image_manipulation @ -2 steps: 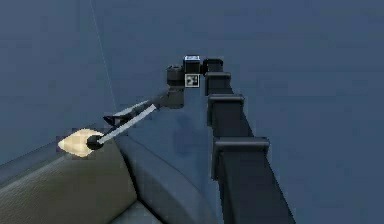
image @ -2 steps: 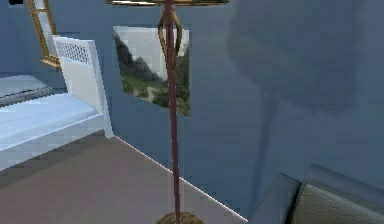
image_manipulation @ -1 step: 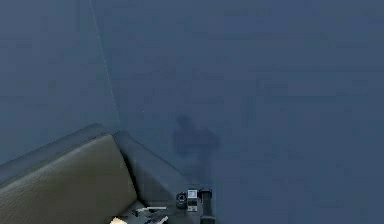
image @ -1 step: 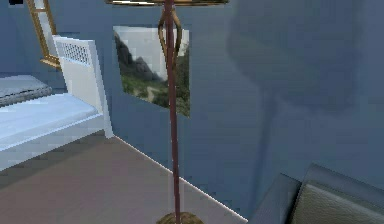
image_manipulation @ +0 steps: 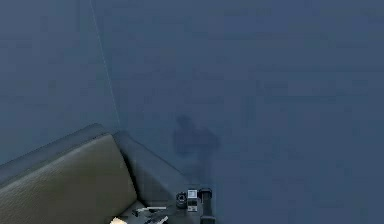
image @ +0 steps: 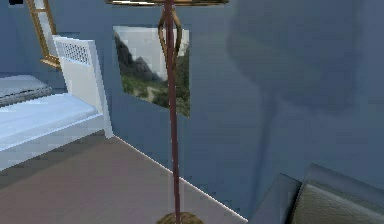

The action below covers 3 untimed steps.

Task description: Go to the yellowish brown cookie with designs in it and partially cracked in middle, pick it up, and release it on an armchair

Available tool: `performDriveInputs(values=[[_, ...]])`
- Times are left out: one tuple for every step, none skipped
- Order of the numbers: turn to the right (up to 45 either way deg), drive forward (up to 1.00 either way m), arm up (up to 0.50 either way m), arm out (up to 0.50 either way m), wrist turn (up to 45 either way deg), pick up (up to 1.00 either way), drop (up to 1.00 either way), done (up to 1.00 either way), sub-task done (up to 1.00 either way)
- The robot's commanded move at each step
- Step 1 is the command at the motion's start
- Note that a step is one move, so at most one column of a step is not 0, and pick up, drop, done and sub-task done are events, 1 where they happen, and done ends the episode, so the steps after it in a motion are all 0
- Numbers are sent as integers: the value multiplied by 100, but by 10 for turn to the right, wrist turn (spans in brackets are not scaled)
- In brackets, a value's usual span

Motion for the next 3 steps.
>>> performDriveInputs(values=[[0,0,0,0,0,0,100,0,0],[0,0,10,0,0,0,0,0,0],[0,0,0,-8,0,0,0,0,0]])
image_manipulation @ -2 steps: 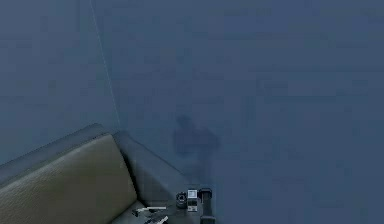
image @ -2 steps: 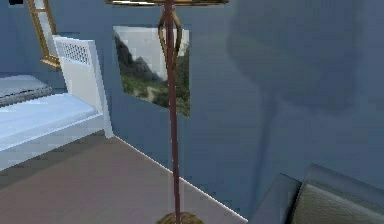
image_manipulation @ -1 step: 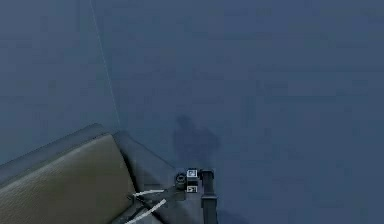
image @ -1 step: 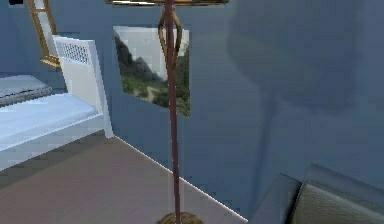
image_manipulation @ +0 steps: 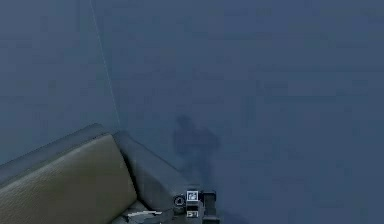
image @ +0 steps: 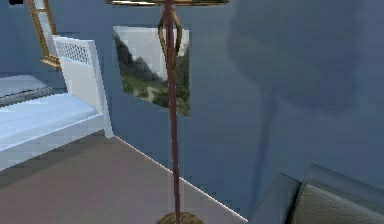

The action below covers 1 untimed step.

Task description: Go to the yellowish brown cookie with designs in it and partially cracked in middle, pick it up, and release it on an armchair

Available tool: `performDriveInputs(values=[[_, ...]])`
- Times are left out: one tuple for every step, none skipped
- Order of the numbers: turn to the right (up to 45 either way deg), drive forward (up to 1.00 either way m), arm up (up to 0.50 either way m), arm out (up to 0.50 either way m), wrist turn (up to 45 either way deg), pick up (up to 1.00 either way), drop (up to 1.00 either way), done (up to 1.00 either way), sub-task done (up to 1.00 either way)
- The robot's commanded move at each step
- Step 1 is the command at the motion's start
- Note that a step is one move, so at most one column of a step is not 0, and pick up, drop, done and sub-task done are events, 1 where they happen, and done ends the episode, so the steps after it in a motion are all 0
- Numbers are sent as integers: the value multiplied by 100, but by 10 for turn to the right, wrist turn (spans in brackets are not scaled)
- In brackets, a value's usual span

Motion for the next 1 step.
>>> performDriveInputs(values=[[0,0,0,0,0,0,0,100,0]])
